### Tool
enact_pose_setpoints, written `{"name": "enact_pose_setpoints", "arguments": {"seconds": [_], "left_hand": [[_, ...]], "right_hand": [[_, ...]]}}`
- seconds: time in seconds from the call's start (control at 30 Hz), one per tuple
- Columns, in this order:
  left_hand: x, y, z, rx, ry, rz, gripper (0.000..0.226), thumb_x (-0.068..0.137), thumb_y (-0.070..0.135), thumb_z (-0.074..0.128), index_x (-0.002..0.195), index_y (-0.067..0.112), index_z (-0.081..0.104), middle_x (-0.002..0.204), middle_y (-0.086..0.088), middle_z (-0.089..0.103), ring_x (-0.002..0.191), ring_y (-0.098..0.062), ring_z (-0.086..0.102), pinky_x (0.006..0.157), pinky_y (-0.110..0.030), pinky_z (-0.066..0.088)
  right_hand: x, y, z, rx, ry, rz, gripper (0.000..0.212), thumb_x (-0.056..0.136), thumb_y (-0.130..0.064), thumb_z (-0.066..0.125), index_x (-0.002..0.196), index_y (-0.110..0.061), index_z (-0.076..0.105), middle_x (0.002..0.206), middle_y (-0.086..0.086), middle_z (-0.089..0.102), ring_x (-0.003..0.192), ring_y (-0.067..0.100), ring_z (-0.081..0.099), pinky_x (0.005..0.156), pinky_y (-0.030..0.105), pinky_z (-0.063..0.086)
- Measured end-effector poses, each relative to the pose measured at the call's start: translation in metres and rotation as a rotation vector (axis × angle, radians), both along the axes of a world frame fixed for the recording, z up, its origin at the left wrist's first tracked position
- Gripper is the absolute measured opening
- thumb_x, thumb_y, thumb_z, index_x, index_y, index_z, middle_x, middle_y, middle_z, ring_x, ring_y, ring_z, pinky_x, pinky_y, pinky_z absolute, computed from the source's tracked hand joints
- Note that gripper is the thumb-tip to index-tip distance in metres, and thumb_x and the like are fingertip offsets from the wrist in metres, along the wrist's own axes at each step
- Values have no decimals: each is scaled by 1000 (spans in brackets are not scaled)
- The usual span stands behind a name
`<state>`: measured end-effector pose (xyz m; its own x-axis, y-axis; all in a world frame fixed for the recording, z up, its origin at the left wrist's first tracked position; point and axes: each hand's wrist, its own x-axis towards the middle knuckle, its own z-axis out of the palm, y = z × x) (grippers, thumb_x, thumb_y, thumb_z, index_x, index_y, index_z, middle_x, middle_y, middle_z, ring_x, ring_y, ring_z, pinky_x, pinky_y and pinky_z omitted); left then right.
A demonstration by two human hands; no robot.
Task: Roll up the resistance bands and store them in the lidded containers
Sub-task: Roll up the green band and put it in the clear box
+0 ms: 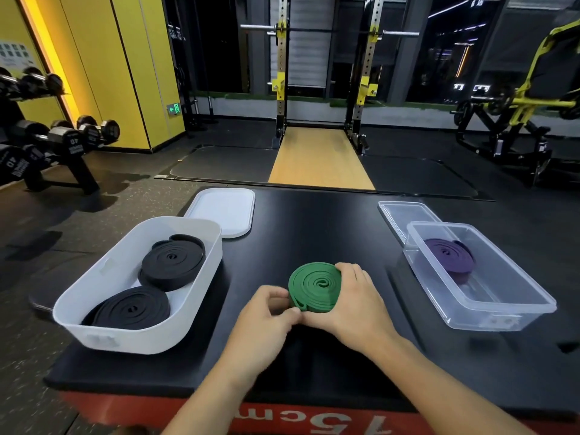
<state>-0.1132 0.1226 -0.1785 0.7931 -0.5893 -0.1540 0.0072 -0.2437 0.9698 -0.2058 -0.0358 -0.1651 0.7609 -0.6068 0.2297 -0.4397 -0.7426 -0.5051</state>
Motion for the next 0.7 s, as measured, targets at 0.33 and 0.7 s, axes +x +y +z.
{"name": "enact_pose_setpoints", "arguments": {"seconds": [0.33,0.7], "left_hand": [[48,-6,7,172,-462,-447,108,70,44,95,158,40,33,152,36,34,130,32,27,106,4,21],[58,-43,20,183,-436,-625,104,63,38,98,149,43,41,133,25,54,122,10,53,109,-23,45]], "right_hand": [[-8,-25,8,52,105,264,112,56,-64,86,148,-27,34,132,-23,38,126,-1,36,100,12,29],[-5,-31,25,42,272,409,111,55,-67,77,147,-29,29,134,-22,32,126,3,36,108,30,41]]}}
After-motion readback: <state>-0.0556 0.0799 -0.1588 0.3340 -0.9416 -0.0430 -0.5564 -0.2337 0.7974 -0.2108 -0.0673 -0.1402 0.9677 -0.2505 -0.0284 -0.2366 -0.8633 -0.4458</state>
